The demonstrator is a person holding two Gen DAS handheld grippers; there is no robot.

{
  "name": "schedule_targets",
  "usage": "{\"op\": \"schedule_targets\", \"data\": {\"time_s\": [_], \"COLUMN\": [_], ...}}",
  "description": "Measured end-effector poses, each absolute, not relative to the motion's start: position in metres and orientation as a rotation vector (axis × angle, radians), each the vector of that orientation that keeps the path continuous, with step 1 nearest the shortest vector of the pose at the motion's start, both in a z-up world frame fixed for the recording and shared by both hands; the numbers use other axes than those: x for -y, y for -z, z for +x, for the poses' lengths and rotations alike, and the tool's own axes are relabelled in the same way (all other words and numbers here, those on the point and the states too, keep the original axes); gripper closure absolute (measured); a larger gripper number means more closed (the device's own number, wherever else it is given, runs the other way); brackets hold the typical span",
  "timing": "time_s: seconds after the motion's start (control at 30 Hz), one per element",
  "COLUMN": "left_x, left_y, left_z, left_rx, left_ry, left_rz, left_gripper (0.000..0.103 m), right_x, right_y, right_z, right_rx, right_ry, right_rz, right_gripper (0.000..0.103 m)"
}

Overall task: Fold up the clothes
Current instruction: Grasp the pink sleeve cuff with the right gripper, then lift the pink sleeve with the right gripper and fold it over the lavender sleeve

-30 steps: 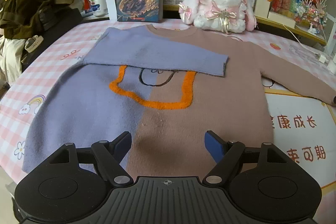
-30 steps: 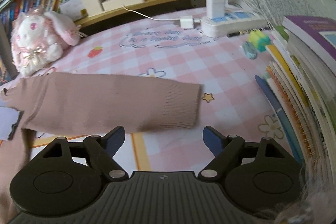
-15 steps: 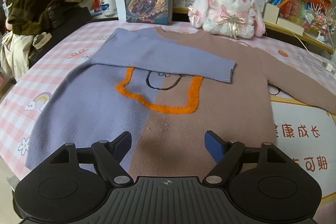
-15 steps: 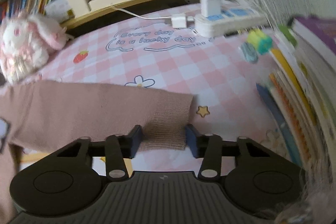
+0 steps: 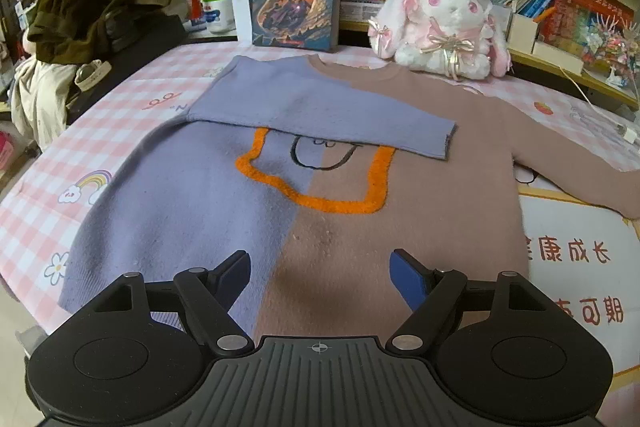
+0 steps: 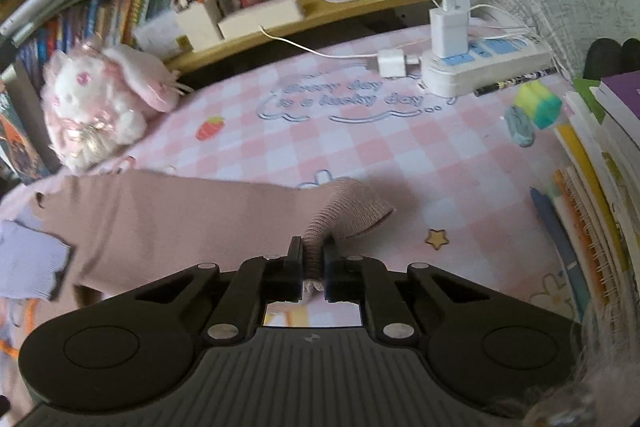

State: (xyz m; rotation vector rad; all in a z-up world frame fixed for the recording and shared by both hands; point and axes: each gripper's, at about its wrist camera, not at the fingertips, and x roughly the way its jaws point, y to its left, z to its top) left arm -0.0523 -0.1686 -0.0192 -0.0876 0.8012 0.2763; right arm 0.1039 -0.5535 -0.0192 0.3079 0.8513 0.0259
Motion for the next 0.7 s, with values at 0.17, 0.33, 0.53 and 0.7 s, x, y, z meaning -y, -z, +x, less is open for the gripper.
{"op": "schedule_targets", "data": {"time_s": [0.17,0.33,0.53,0.7], "left_x": [0.165,0.156,0.131,0.096], "left_y": [0.018,0.016,0.020,0.017], "left_z": [-0.056,-0.057,-0.052,-0.048], "left_rx": [-0.780,-0.745,-0.720,-0.684], "left_ry": [-0.257,-0.218,-0.151,-0.055], "left_rz": [-0.081,-0.068,-0.057,-0.017], "left_gripper": [0.024,0.024,0.024,0.024], "right_x": [0.544,0.525,0.488,0.447], "right_y": [0.004,-0.016,-0.034,-0.045], "right_z": [0.102,0.102,0.100,0.099], "right_rx": [-0.819,-0.777,-0.733,-0.703], "right_ry": [-0.070,-0.119,-0.148,-0.141], "right_rz": [0.340,0.350,0.342,0.335], "right_gripper": [0.095,0.095,0.095,0.095]}}
